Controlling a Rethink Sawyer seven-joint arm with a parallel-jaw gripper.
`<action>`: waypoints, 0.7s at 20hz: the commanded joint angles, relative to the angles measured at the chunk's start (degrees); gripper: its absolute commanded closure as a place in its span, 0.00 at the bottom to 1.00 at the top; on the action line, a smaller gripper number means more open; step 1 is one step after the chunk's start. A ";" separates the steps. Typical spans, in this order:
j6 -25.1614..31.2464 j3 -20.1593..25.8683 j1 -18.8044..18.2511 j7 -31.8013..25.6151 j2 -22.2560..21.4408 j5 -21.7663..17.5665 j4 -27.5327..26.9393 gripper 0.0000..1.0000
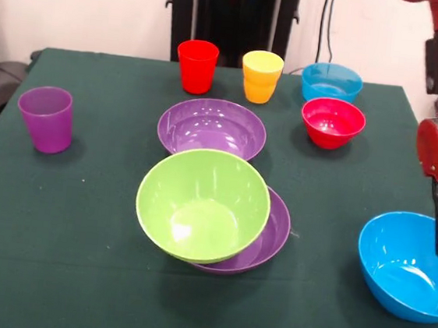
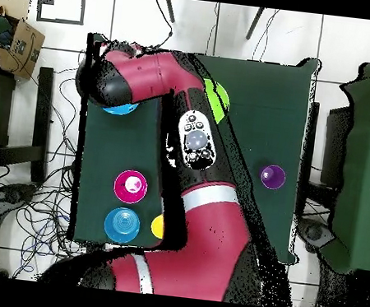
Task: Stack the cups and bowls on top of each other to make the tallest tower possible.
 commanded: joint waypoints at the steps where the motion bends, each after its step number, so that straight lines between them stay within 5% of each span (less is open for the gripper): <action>1: 19.20 -9.16 0.14 6.59 3.59 2.90 -5.37 0.00; 6: 21.66 -11.80 2.04 8.27 6.36 3.93 -7.32 0.00; 14: 28.34 -14.22 3.90 7.54 14.03 2.63 -18.27 0.00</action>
